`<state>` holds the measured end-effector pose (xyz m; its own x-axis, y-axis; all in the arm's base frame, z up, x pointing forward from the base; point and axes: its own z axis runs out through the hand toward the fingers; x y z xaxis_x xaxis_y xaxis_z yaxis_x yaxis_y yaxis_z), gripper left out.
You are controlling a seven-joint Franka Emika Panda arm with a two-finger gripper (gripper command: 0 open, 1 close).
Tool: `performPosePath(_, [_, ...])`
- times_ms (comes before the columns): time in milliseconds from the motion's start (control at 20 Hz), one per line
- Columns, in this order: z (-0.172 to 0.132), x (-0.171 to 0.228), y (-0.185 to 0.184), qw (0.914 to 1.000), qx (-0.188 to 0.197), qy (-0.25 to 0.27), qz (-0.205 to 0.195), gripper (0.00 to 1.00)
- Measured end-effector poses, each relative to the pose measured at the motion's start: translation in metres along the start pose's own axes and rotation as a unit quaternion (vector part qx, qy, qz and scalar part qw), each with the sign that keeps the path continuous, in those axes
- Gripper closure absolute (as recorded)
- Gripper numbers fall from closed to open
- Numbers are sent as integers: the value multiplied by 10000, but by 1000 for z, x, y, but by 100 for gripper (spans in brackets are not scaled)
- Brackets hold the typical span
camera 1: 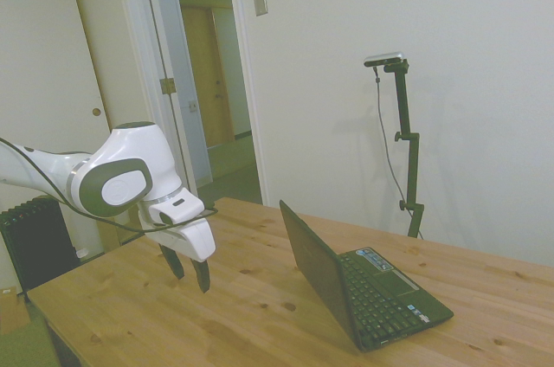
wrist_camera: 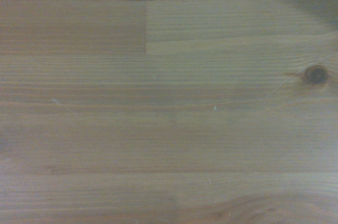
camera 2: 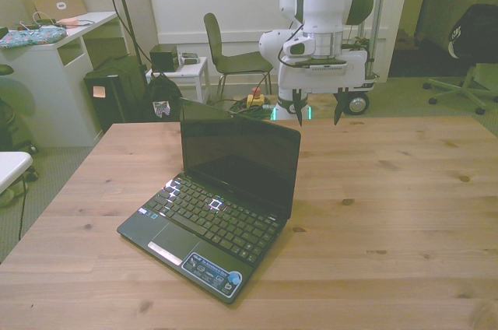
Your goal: Close the laptop
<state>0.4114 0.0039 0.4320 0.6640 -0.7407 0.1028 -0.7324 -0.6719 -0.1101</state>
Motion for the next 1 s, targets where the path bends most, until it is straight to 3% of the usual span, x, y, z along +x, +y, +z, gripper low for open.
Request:
performPosePath(250, [-4, 10, 3, 9999, -73, 56, 110, 0])
performPosePath(550, [-48, 83, 4, 9902, 30, 693, 1212, 0])
performPosePath(800, [-49, 149, 8, 9790, 3, 826, 1866, 0])
performPosePath(850, [-48, 158, 9, 9765, -23, 866, 1975, 100])
performPosePath(1000, [-48, 169, 7, 9670, -90, 1028, 2330, 100])
